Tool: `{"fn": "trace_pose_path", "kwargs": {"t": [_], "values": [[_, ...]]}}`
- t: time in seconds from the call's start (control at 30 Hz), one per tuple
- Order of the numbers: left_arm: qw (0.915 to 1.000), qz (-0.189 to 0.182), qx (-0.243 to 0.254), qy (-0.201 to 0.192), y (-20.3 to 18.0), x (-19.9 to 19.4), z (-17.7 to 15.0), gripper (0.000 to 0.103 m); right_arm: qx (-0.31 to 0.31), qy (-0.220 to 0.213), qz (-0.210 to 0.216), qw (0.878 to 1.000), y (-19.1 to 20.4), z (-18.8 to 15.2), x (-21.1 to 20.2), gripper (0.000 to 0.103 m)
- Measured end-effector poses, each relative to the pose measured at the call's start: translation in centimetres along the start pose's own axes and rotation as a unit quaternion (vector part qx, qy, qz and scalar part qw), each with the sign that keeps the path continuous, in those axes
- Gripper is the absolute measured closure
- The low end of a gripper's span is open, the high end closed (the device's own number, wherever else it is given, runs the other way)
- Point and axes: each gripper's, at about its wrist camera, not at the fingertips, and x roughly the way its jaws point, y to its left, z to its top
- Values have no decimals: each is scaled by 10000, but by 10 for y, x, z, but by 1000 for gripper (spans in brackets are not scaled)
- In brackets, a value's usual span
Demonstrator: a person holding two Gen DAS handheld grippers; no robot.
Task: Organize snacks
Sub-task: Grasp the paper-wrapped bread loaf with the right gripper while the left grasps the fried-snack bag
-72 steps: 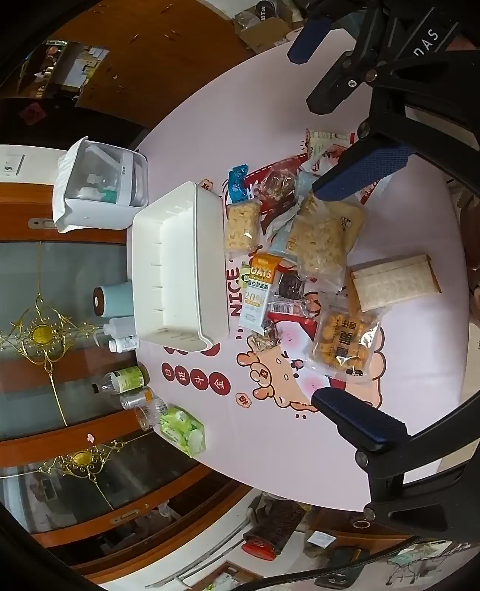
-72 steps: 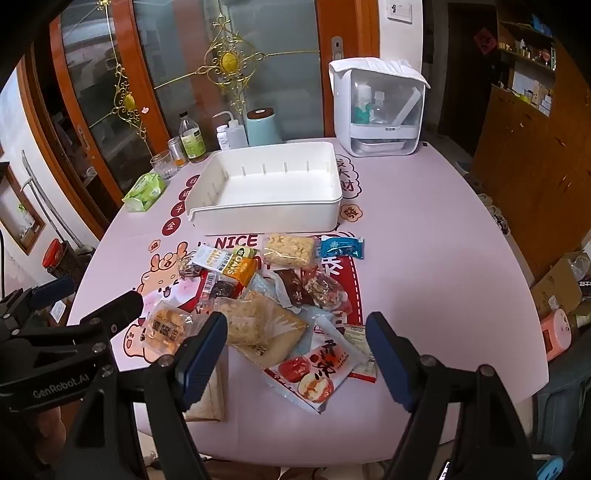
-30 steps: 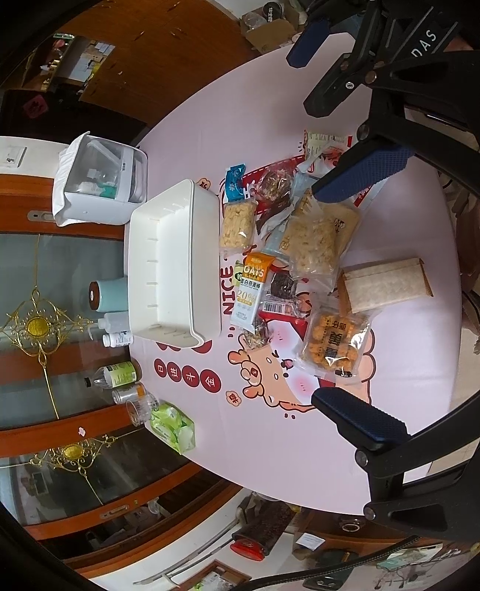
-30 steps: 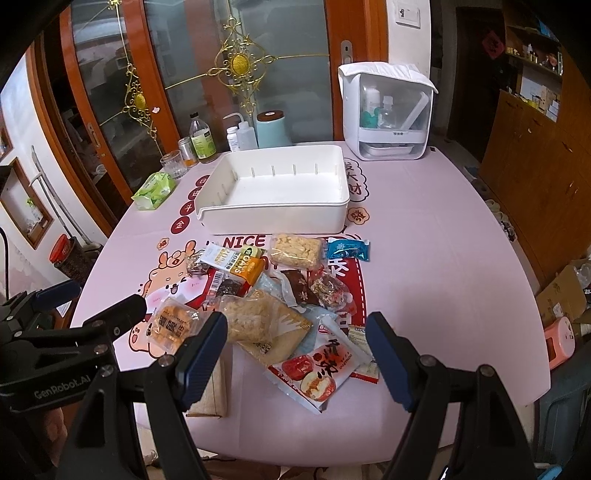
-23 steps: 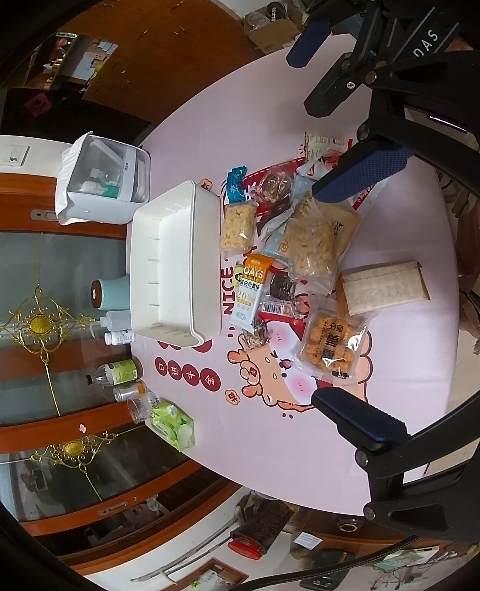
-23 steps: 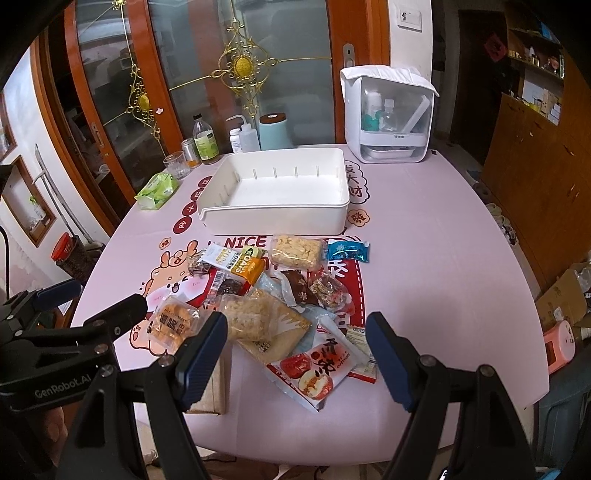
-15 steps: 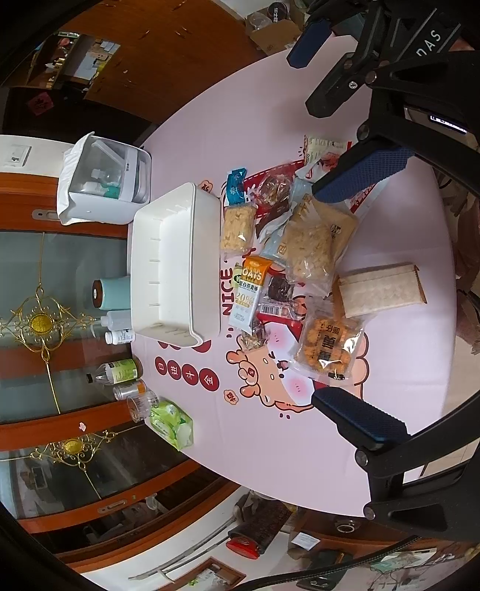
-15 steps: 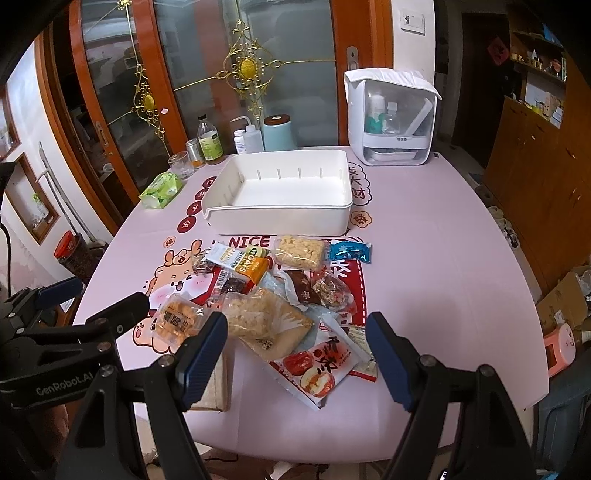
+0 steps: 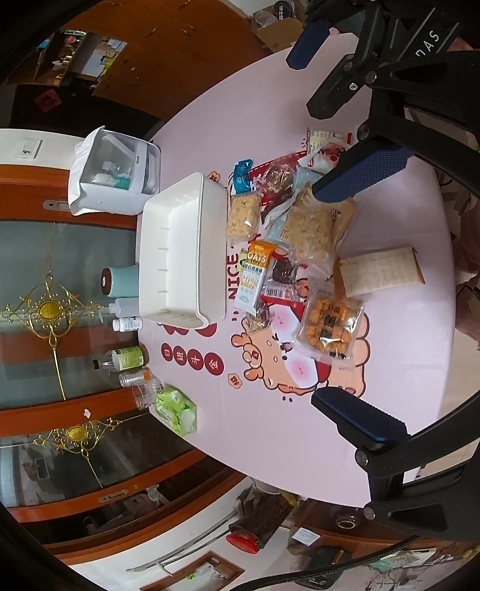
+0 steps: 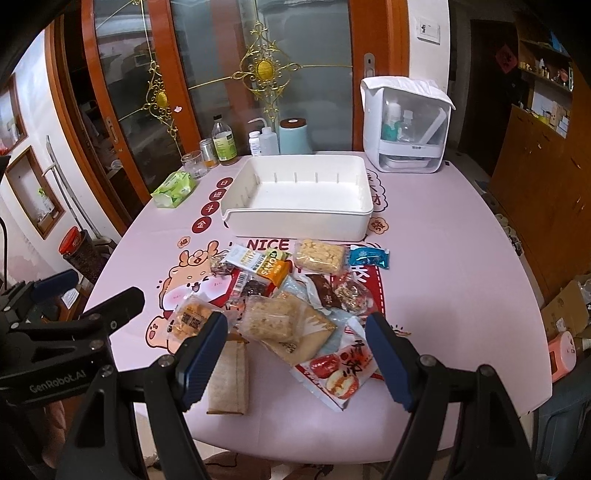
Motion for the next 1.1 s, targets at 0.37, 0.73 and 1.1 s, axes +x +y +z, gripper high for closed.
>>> {"fn": "trace_pose_path", "kwargs": {"t": [0.37,0.73,1.1], "values": [[9999,-63,60,72,52,7,11,3,136,203,-93,9997,28,0,20,25],[9971,-556,151,489,106,69,16,3,30,1212,42,9926,59,-32,103,25],[9725,-1615,665,1544,101,168,-24,3,351,2338,435,9707,76,-95,190,25]]}}
